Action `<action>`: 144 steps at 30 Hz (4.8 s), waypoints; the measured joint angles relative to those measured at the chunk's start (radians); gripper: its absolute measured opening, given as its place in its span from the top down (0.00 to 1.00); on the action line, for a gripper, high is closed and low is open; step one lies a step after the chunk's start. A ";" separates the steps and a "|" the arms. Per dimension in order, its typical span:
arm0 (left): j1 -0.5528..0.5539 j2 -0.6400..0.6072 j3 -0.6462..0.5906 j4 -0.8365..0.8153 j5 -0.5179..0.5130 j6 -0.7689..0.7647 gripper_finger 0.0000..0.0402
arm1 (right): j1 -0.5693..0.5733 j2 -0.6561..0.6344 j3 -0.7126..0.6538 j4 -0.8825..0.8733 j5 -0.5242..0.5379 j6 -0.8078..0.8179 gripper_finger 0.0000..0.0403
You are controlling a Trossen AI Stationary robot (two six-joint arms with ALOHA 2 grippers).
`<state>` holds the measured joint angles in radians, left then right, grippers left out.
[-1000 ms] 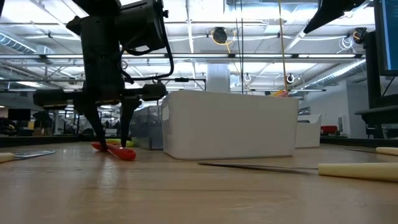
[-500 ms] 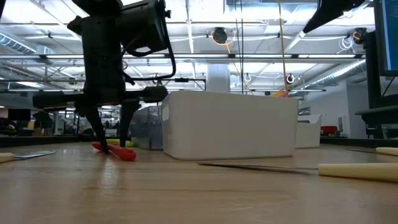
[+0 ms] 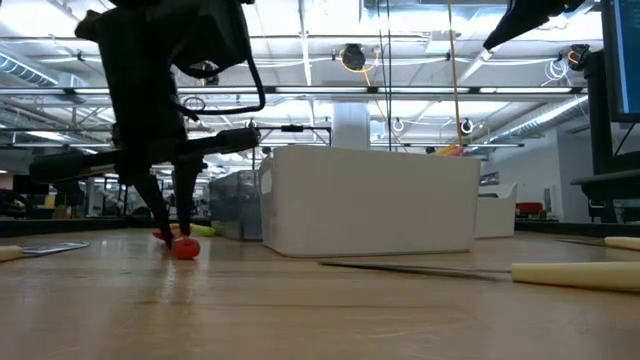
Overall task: Pick & Place Kitchen Items
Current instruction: Put the red spoon into the top white bin
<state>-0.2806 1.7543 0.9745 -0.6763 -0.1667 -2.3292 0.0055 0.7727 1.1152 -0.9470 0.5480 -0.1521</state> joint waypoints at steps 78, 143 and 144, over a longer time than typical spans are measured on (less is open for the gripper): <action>0.341 -0.397 0.002 1.055 -0.493 1.505 0.97 | -0.088 0.517 -0.043 1.099 -0.340 0.175 0.48; 0.259 -0.288 0.001 1.212 -0.501 1.726 0.96 | -0.157 0.678 -0.043 1.226 -0.397 0.447 0.67; 0.259 -0.287 0.001 1.209 -0.494 1.726 0.97 | -0.157 0.678 -0.043 1.220 -0.398 0.447 0.70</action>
<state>-0.0216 1.4669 0.9756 0.5327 -0.6610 -0.6037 -0.1513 1.4505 1.0718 0.2735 0.1505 0.2951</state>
